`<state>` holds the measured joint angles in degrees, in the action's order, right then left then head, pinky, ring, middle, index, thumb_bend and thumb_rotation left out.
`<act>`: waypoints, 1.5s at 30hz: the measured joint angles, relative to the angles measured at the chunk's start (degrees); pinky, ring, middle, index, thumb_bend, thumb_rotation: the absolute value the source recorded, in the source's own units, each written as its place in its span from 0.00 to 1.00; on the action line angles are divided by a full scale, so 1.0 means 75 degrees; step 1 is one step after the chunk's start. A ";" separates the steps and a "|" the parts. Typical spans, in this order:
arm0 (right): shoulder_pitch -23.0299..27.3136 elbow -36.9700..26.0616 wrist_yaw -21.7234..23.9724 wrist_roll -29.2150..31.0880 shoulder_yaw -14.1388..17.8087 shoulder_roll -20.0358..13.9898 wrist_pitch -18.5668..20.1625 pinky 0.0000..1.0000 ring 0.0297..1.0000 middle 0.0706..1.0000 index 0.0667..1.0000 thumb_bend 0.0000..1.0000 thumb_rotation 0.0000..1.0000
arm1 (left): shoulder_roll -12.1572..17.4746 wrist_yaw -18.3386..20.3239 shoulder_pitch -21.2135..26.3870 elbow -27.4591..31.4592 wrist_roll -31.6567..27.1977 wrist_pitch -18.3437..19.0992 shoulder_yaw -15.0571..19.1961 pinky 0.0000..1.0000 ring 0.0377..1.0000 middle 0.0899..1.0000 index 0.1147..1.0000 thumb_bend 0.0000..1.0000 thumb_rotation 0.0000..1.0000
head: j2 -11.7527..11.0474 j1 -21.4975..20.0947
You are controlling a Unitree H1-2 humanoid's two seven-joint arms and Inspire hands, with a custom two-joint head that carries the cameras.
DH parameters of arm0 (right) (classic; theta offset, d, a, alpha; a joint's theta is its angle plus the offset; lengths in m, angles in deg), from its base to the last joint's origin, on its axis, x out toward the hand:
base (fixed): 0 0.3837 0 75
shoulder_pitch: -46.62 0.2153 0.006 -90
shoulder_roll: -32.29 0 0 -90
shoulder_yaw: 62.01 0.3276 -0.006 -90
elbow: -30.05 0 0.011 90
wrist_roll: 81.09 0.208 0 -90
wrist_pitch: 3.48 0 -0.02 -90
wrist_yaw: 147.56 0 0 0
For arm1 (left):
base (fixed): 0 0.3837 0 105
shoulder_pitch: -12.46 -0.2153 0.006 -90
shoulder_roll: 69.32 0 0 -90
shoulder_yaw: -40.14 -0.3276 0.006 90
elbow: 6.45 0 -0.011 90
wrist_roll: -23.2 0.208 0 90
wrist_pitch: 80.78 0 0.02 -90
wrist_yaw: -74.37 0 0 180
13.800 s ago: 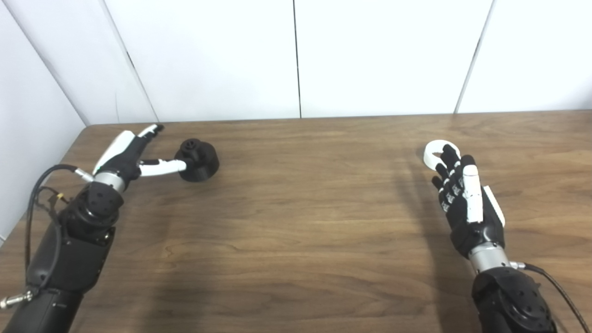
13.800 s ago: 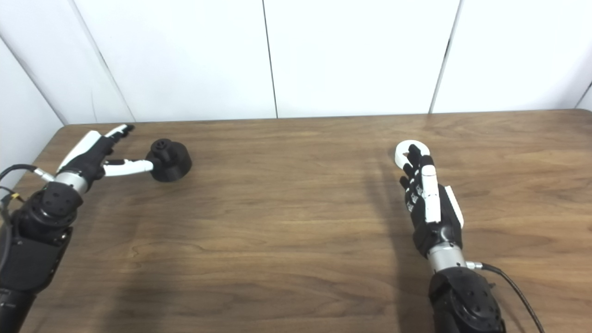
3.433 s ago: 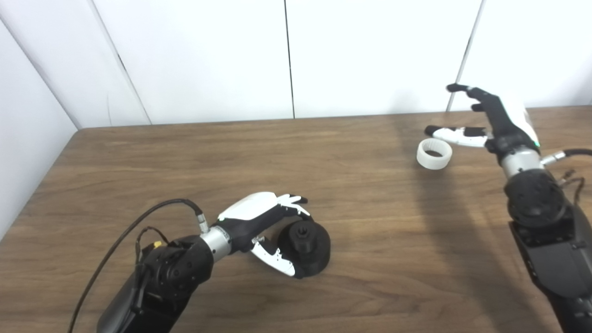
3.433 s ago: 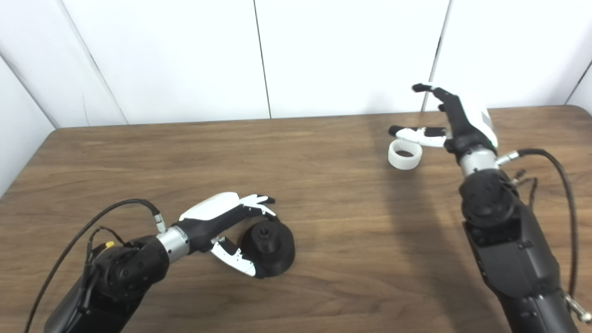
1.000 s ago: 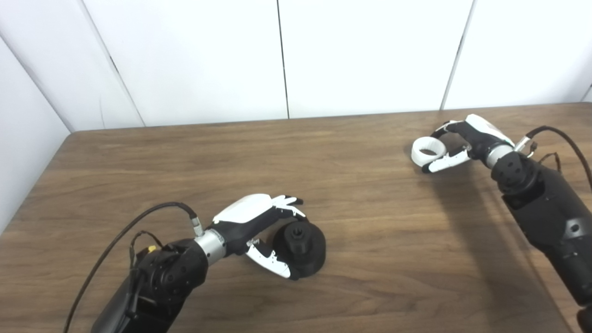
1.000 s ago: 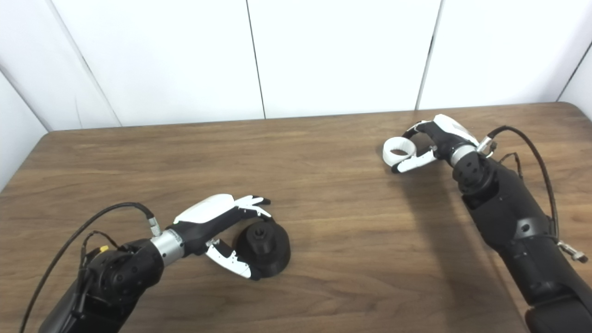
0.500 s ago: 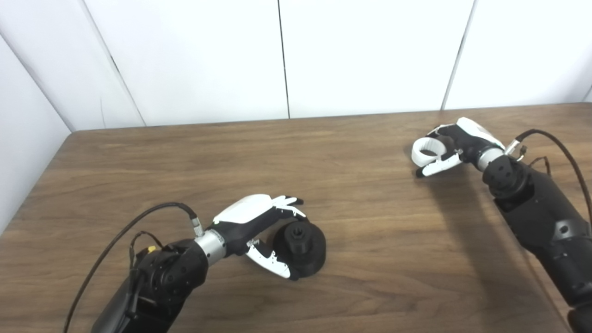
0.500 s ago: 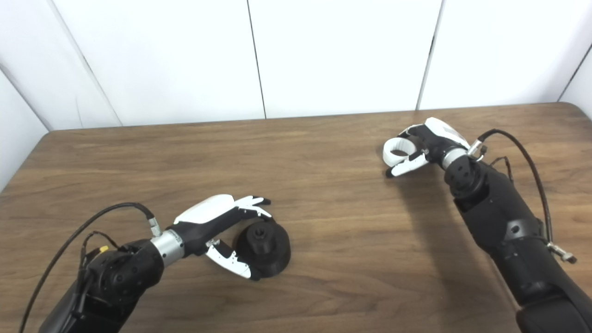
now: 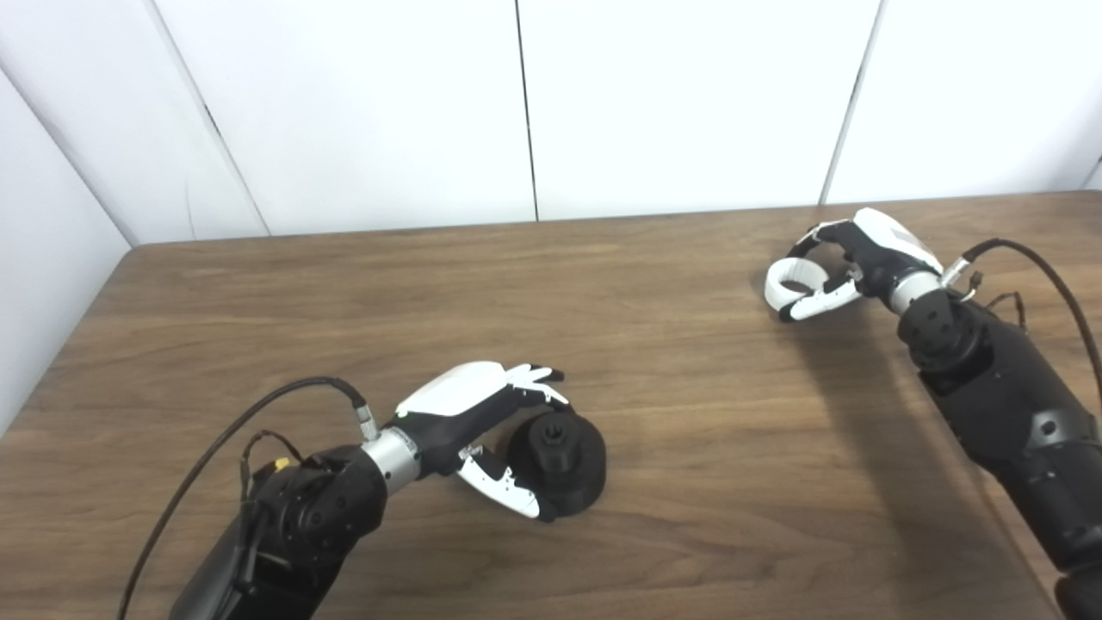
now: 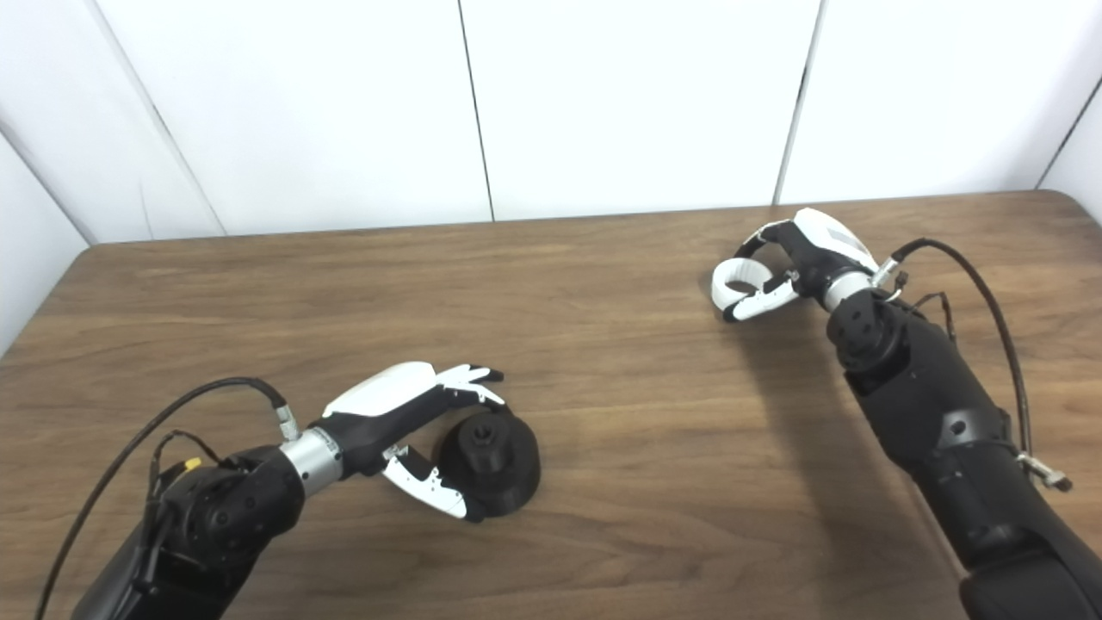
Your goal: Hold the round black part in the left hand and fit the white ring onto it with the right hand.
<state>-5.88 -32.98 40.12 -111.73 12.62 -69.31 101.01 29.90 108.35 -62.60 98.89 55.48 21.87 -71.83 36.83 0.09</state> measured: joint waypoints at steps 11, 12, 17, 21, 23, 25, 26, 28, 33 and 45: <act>-0.0005 0.0014 -0.0050 0.0048 0.0121 0.0004 -0.0137 0.78 0.94 0.88 0.46 0.53 0.14 | -0.0001 -0.0007 0.0000 0.0000 -0.0012 -0.0001 0.0011 0.88 1.00 0.98 0.73 0.95 0.32 | 0.0000 -0.0012; -0.0005 0.0022 -0.0063 0.0055 0.0136 0.0004 -0.0145 0.79 0.94 0.88 0.46 0.52 0.14 | 0.0000 -0.0006 0.0000 0.0000 -0.0013 -0.0001 0.0010 0.88 1.00 0.98 0.73 0.94 0.32 | 0.0000 -0.0012; -0.0005 0.0063 -0.0113 0.0067 0.0173 0.0004 -0.0232 0.80 0.94 0.87 0.46 0.52 0.14 | -0.0001 -0.0006 0.0000 -0.0001 -0.0023 0.0003 0.0013 0.88 1.00 0.98 0.73 0.95 0.32 | 0.0012 0.0023; -0.0006 0.0063 -0.0125 0.0074 0.0195 0.0007 -0.0244 0.79 0.94 0.87 0.46 0.52 0.14 | -0.0001 -0.0006 0.0000 0.0000 -0.0038 0.0004 0.0012 0.88 1.00 0.98 0.73 0.94 0.32 | 0.0012 0.0023; -0.0007 0.0062 -0.0125 0.0083 0.0201 0.0007 -0.0244 0.79 0.94 0.87 0.46 0.52 0.14 | -0.0001 -0.0006 0.0000 0.0000 -0.0039 0.0009 0.0013 0.88 1.00 0.98 0.73 0.94 0.32 | 0.0023 0.0023; -0.0012 0.0060 -0.0125 0.0086 0.0202 0.0006 -0.0243 0.79 0.94 0.87 0.46 0.52 0.14 | -0.0001 -0.0006 0.0001 0.0000 -0.0041 0.0010 0.0013 0.88 1.00 0.98 0.73 0.94 0.31 | 0.0023 0.0023; -0.0015 0.0059 -0.0125 0.0086 0.0203 0.0007 -0.0244 0.79 0.94 0.87 0.46 0.52 0.14 | -0.0001 -0.0006 0.0001 0.0000 -0.0040 0.0010 0.0013 0.87 1.00 0.98 0.73 0.94 0.32 | 0.0023 0.0023; -0.0036 0.0021 -0.0124 0.0101 0.0217 0.0007 -0.0242 0.79 0.94 0.87 0.46 0.52 0.14 | -0.0001 -0.0006 0.0003 0.0000 -0.0037 0.0011 0.0011 0.87 1.00 0.98 0.73 0.94 0.32 | 0.0012 0.0012; -0.0065 -0.0096 -0.0124 0.0125 0.0252 0.0003 -0.0242 0.80 0.94 0.87 0.46 0.52 0.14 | -0.0002 -0.0005 0.0006 -0.0001 -0.0033 0.0020 0.0004 0.88 1.00 0.98 0.73 0.94 0.32 | 0.0000 0.0012; -0.0161 -0.1026 0.0140 0.0113 0.0263 -0.0027 -0.0203 0.79 0.93 0.87 0.46 0.52 0.14 | -0.0044 -0.0027 0.0011 -0.0015 0.0032 0.0019 -0.0019 0.88 1.00 0.97 0.73 0.95 0.31 | 0.0000 0.0047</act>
<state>-7.09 -40.67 41.17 -110.88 14.59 -69.51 99.48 29.57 108.14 -62.52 98.78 55.72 22.02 -71.97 36.83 0.44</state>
